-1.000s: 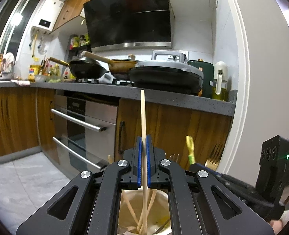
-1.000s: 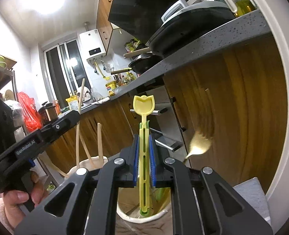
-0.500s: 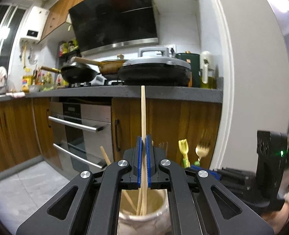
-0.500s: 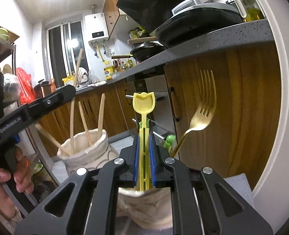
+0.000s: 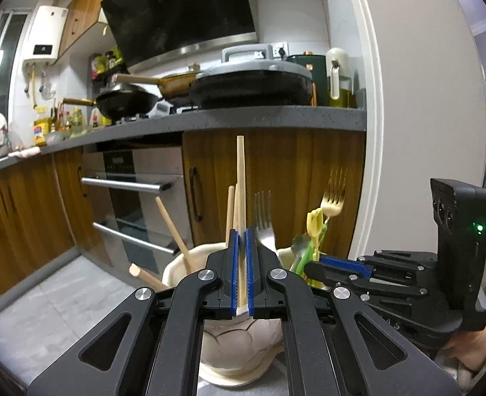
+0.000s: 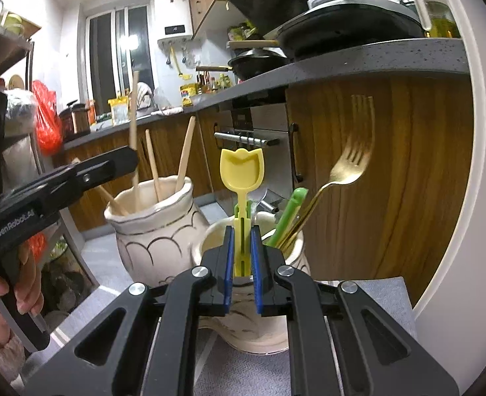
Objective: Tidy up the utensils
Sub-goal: 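Open both tools and pull them back from the holder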
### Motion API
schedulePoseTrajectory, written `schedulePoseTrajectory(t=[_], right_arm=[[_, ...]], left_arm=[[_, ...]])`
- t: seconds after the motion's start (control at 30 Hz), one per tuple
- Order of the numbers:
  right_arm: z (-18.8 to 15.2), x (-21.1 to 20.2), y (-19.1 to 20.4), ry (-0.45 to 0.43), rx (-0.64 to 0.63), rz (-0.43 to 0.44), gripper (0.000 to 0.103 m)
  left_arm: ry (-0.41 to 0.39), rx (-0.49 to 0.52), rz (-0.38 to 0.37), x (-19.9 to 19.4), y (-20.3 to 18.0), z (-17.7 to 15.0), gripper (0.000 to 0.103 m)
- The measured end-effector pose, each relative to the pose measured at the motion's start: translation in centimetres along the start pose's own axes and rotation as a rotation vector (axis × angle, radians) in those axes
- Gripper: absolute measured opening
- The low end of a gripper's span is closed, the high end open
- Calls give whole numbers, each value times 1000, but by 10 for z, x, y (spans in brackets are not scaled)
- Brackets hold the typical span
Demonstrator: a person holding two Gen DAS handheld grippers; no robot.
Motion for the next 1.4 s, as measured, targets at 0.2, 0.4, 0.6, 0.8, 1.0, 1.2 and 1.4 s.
schedulePoseTrajectory(t=[0.2,0.4,0.6,0.8,1.0,1.2,1.4], right_arm=[[1,7,5,20,-9,-4,10],[6,10,3,20,10,-8,12],[-2,-13,4,40,-10,-38,12],[-23,-48,6,71,-62,-62,33],[-36,-69,6,60,-110,-115,53],[-44,-79,6,51,-127,-136,70],[-47,-88,7,-5,-117,-133,85]], left_arm=[[16,-13,24,4,5,-2,5],[13,-22,24,4,5,0,7],[5,-16,0,-17,-2,0,9],[51,-24,-14,-42,-9,-24,43],[92,-47,39,-59,-5,-55,64],[81,-49,113,-78,-1,-75,84],[30,-48,185,-92,0,-87,93]])
Point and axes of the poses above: each gripper's, at about its wrist camera, not at the fingertips, and x roughly the way its jaws point, y to its left, z to its top, the point moved 5 cm from there along x, roughly the way its jaws point
